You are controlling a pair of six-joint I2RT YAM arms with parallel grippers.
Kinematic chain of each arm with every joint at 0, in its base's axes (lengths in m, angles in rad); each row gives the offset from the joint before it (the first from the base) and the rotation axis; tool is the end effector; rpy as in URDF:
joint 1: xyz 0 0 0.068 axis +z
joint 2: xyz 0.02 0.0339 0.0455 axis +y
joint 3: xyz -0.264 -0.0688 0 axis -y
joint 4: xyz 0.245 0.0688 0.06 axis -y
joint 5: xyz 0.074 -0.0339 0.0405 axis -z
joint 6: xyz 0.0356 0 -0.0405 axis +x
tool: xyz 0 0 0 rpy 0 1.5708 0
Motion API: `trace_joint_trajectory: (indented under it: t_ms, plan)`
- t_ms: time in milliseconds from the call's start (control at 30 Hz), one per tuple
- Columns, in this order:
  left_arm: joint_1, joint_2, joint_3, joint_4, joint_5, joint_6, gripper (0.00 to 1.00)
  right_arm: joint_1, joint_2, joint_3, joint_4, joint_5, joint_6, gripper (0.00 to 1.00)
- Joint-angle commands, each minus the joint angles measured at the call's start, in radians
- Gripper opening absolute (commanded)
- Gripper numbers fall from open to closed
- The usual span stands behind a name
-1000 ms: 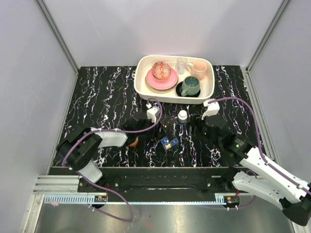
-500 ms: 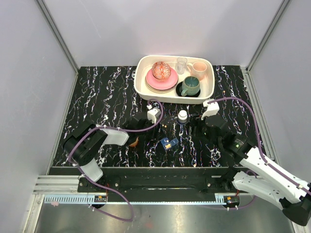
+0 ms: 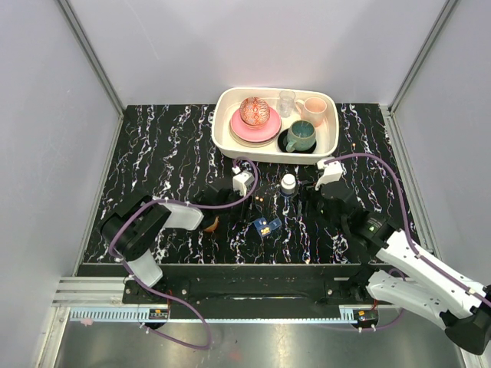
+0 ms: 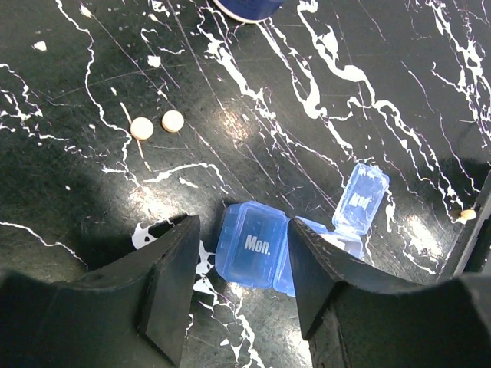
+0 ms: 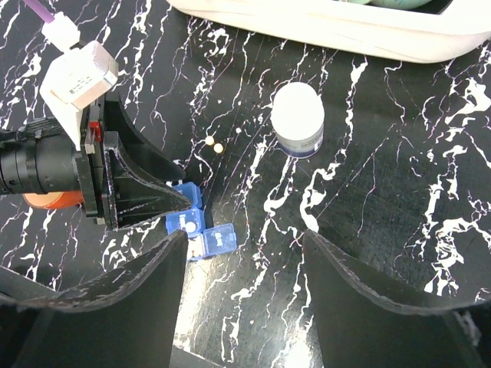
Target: Sort the pills into containers
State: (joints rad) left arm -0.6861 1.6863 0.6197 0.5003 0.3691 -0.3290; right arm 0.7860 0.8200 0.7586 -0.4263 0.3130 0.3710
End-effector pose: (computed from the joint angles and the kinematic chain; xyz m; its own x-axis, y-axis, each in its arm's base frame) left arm 0.2331 -0.2075 0.1327 -0.6599 0.1508 -0.7361 0.6480 0.6102 -0.4558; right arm 0.1374 0.1220 0.3008 -0.4830 0.0045 -0.8756 -0.3282 0.9262 0.1858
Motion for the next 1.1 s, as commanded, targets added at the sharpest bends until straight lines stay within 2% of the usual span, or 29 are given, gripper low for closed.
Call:
trace_joint_trajectory:
  t_ms: [0,300,600,867,1067]
  plan:
    - [0.005,0.019,-0.012,0.073,0.036,0.013,0.53,-0.002,0.004,0.018,0.0,-0.025,0.013,0.66]
    - [0.005,0.044,-0.014,0.087,0.045,0.01,0.49,-0.002,0.019,0.025,0.0,-0.057,0.011,0.61]
    - [0.007,0.036,-0.031,0.086,0.042,0.01,0.42,-0.002,0.126,0.024,0.04,-0.132,0.04,0.33]
    - [0.005,0.038,-0.052,0.107,0.042,0.005,0.37,-0.001,0.243,0.005,0.156,-0.196,0.071,0.25]
    - [0.005,0.038,-0.058,0.115,0.045,0.002,0.35,0.016,0.333,0.01,0.205,-0.204,0.082,0.24]
